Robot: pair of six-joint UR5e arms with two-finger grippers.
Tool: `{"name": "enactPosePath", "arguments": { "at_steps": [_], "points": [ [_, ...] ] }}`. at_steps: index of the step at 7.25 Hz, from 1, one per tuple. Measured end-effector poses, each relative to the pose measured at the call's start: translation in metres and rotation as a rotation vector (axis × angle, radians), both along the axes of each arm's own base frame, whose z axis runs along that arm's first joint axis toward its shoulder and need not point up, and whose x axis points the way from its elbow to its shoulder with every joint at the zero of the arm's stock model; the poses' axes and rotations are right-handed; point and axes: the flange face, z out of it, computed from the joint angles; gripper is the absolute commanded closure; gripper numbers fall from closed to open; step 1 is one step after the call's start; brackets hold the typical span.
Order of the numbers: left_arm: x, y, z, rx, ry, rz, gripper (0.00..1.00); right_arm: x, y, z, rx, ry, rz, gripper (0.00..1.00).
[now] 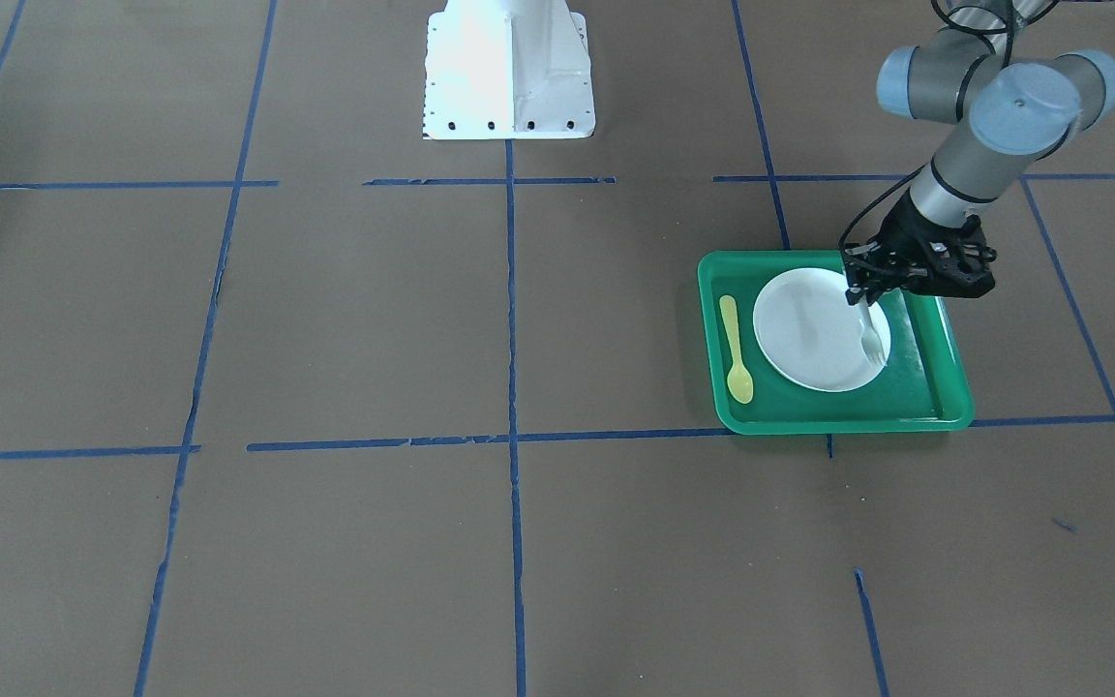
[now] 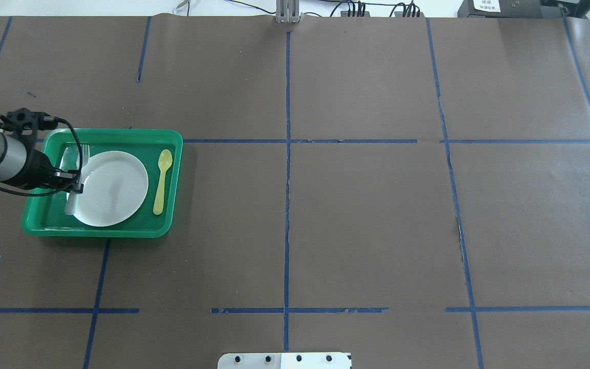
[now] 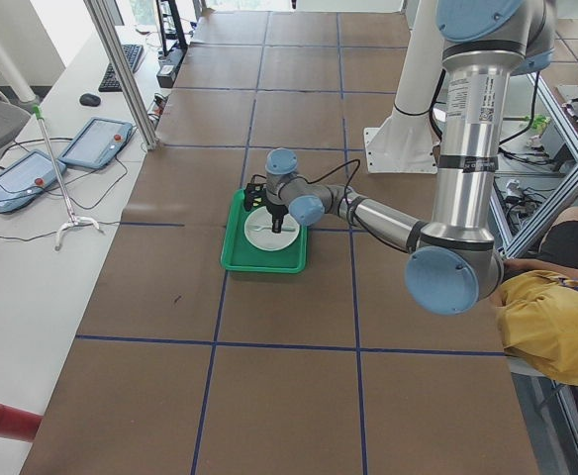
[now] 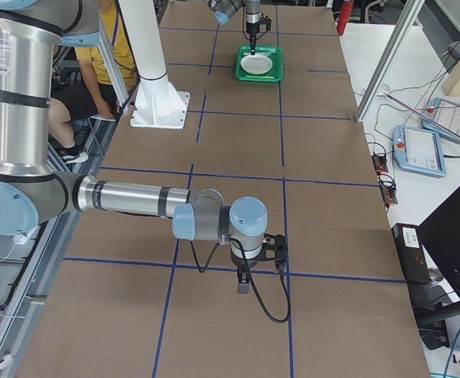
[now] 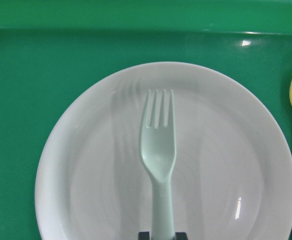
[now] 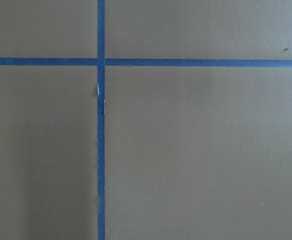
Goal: Place fork
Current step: 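Lift the fork with the left gripper and move it off the plate beside it, then lower the fork onto the tray and open the left gripper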
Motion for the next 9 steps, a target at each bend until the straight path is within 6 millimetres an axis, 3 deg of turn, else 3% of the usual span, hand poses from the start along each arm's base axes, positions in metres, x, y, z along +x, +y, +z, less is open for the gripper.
{"name": "enactPosePath", "arguments": {
  "at_steps": [1, 2, 5, 7, 8, 9],
  "points": [
    [-0.022, -0.003, 0.015, -0.005, -0.002, 0.014, 1.0, 0.0, 0.0, 0.0, 0.0, 0.0, 0.0, 0.0],
    [-0.03, -0.006, 0.029, -0.022, -0.006, 0.019, 1.0, 0.0, 0.0, 0.0, 0.0, 0.0, 0.0, 0.0],
    [-0.022, -0.019, 0.058, -0.088, -0.029, 0.005, 1.0, 0.0, 0.0, 0.0, 0.0, 0.0, 0.0, 0.0],
    [-0.02, -0.02, 0.064, -0.102, -0.034, 0.002, 1.0, 0.0, 0.0, 0.0, 0.001, -0.001, 0.0, 0.0],
    [-0.019, -0.021, 0.065, -0.104, -0.035, 0.002, 0.92, 0.0, 0.0, 0.0, 0.0, -0.001, 0.0, 0.0],
    [-0.019, -0.021, 0.064, -0.103, -0.034, 0.003, 0.7, 0.0, 0.0, 0.0, 0.0, 0.0, 0.0, 0.0]
  ]
}}
